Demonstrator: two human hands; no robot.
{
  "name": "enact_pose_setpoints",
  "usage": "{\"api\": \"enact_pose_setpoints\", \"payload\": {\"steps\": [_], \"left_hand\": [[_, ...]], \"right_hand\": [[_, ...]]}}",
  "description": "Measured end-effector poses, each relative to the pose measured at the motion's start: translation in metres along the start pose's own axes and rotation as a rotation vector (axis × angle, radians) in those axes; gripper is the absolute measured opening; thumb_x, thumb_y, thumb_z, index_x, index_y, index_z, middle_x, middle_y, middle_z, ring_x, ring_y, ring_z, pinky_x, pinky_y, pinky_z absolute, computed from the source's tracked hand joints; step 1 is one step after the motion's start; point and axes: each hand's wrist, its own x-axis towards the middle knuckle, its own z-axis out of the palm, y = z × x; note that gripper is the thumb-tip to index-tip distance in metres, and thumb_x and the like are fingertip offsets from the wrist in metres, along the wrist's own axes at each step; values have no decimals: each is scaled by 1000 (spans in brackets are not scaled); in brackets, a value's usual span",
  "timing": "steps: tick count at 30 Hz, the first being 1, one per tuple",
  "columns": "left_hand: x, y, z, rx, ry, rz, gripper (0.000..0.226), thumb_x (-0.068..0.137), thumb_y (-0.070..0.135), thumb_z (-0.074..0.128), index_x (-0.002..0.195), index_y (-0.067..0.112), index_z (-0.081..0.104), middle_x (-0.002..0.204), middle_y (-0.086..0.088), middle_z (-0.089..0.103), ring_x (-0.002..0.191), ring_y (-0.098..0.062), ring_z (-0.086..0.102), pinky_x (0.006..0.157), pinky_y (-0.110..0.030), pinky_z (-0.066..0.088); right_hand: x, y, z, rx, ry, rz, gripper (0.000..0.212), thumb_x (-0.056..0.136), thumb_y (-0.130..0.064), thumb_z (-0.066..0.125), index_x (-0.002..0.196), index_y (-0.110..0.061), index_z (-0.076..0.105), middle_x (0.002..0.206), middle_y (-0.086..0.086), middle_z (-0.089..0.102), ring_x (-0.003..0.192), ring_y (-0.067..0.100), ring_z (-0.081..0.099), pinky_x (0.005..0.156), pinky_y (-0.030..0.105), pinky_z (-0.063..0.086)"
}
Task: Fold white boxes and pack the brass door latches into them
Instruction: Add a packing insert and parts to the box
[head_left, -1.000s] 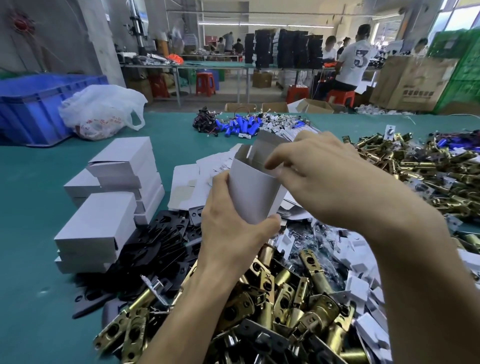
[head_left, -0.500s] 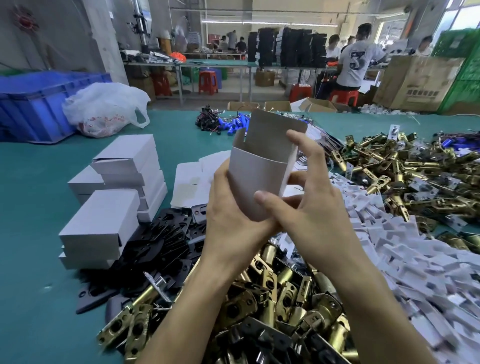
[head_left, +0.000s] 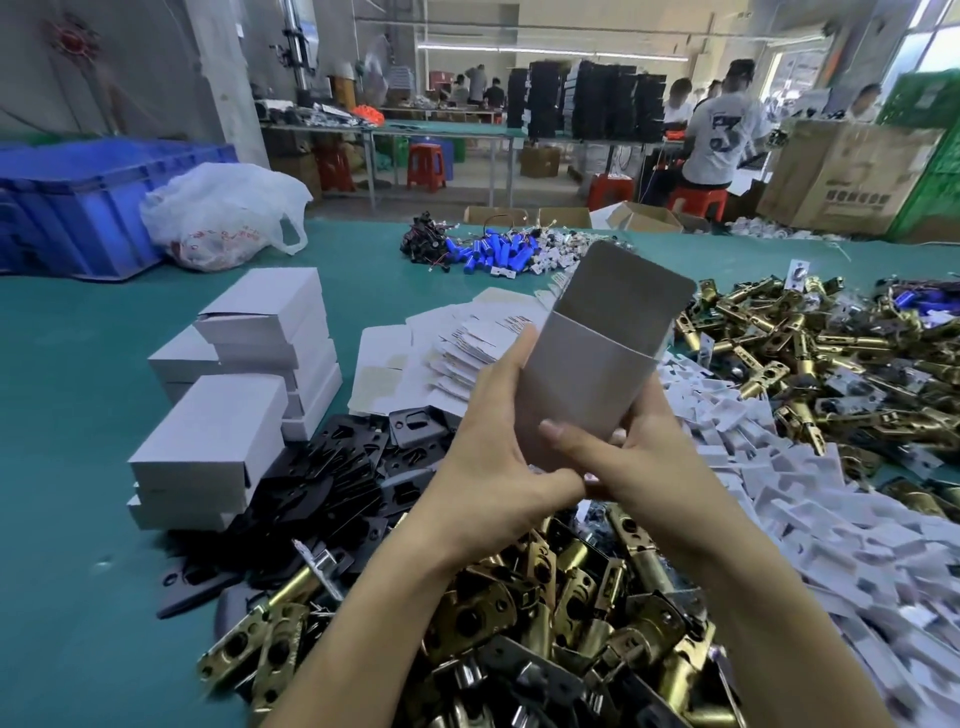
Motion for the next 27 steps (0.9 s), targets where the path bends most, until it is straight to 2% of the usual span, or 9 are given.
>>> {"api": "enact_pose_setpoints", "payload": {"steps": [3, 5, 7, 9, 11, 14, 19, 22, 27], "left_hand": [[-2, 10, -7, 8, -77, -62, 94, 75, 2, 66, 156, 33, 30, 142, -4, 56, 120, -17, 63, 99, -40, 55], [0, 17, -17, 68, -76, -87, 75, 78, 10, 62, 148, 32, 46, 129, 9, 67, 118, -7, 63, 96, -33, 55], [3, 18, -34, 198, 36, -131, 46, 92, 11, 59, 135, 29, 62, 117, 15, 71, 110, 4, 63, 99, -30, 53], [3, 12, -56, 478, 277, -172, 31, 98, 13, 56, 120, 27, 72, 110, 16, 72, 95, 10, 63, 92, -19, 50], [0, 0, -78, 818, 430, -293, 31, 99, 14, 53, 121, 26, 72, 119, 2, 72, 108, -13, 65, 94, -32, 50], [-3, -18, -99, 1088, 444, -537, 42, 96, 7, 46, 129, 22, 66, 127, -15, 64, 119, -39, 55, 93, -48, 48], [-4, -34, -90, 1219, 196, -801, 30, 96, 8, 43, 121, 19, 54, 126, -16, 57, 111, -37, 55, 85, -42, 44], [-4, -40, -90, 1239, 185, -780, 16, 94, 4, 42, 102, 17, 45, 103, -11, 51, 92, -31, 45, 77, -41, 41], [1, -54, -93, 1166, 186, -678, 23, 99, 17, 50, 119, 13, 60, 125, -15, 58, 116, -37, 54, 89, -45, 50]], "right_hand": [[1, 4, -5, 42, -13, 17, 57, 81, -2, 75, 121, -31, 46, 101, -10, 73, 92, 18, 74, 63, 29, 59], [2, 5, -9, 38, -13, 14, 58, 79, -4, 78, 120, -32, 48, 101, -9, 72, 92, 20, 74, 61, 35, 60], [3, 5, -13, 34, -8, 29, 58, 78, -7, 80, 119, -35, 50, 103, -4, 71, 91, 21, 74, 61, 38, 60], [3, 5, -16, 59, 8, 54, 59, 76, -10, 81, 118, -37, 50, 107, 4, 68, 88, 23, 74, 61, 40, 61], [4, 5, -20, 80, 30, 60, 58, 77, -8, 80, 117, -37, 50, 110, 8, 66, 85, 25, 75, 61, 42, 61], [4, 5, -22, 94, 55, 52, 56, 80, -4, 78, 116, -36, 49, 110, 9, 65, 84, 26, 75, 59, 40, 61], [4, 3, -20, 83, 36, 57, 58, 79, -5, 79, 115, -39, 51, 109, 11, 64, 84, 26, 75, 60, 41, 61], [3, 0, -19, 79, 28, 49, 58, 79, -5, 79, 116, -39, 52, 108, 9, 65, 85, 25, 75, 60, 41, 61], [2, -2, -19, 66, 15, 42, 53, 78, -5, 80, 112, -37, 55, 101, 8, 69, 81, 25, 75, 58, 39, 61]]}}
